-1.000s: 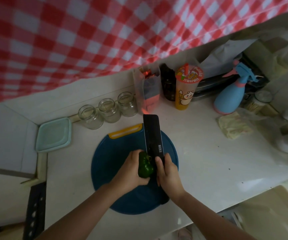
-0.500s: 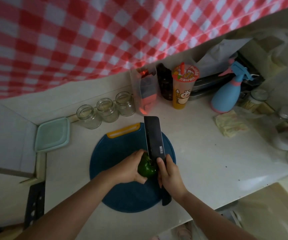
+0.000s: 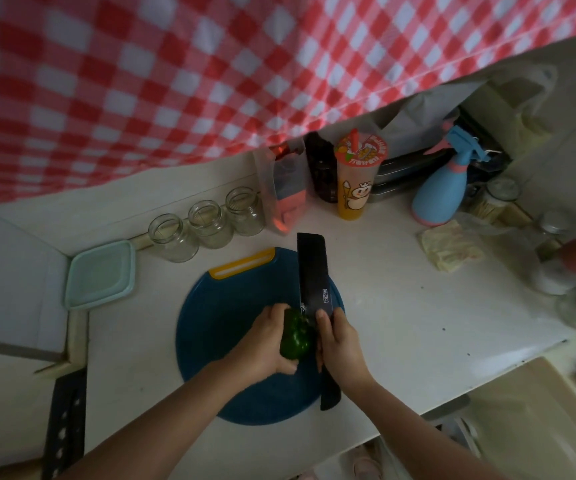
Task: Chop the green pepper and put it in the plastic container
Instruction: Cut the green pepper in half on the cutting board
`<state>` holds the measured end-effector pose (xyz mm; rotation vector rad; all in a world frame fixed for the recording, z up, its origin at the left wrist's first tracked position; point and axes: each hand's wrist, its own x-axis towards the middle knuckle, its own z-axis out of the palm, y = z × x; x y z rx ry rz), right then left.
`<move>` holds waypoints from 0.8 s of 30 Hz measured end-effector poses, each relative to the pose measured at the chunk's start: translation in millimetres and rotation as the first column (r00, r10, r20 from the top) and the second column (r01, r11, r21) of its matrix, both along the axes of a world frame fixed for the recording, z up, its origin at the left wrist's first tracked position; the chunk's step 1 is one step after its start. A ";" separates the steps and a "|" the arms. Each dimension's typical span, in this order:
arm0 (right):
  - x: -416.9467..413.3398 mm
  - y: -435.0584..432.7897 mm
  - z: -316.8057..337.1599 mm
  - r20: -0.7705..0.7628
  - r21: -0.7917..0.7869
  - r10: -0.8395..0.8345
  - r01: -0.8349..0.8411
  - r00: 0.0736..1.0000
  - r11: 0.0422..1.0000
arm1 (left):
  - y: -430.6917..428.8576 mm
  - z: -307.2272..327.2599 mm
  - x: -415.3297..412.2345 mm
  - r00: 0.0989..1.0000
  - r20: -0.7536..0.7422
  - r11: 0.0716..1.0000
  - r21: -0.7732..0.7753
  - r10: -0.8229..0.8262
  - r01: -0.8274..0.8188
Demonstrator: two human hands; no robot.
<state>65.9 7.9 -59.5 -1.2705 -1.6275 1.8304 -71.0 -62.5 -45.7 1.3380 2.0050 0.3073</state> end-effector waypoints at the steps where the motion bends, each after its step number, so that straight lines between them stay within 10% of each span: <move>1: 0.4 0.7 0.9 0.006 0.007 -0.033 0.033 0.999 0.999 | -1.6 -0.2 2.0 1.000 -0.006 1.000 0.019 0.004 -0.004; 16: 25.1 71.9 -5.4 0.664 0.146 0.123 -0.289 0.738 0.946 | -22.7 11.9 -3.4 0.937 0.306 0.986 -0.020 0.166 -0.168; 24: 30.2 72.2 17.1 0.903 0.241 0.061 -0.620 0.424 0.746 | -29.6 34.3 -12.9 0.714 0.642 0.956 -0.115 0.279 -0.269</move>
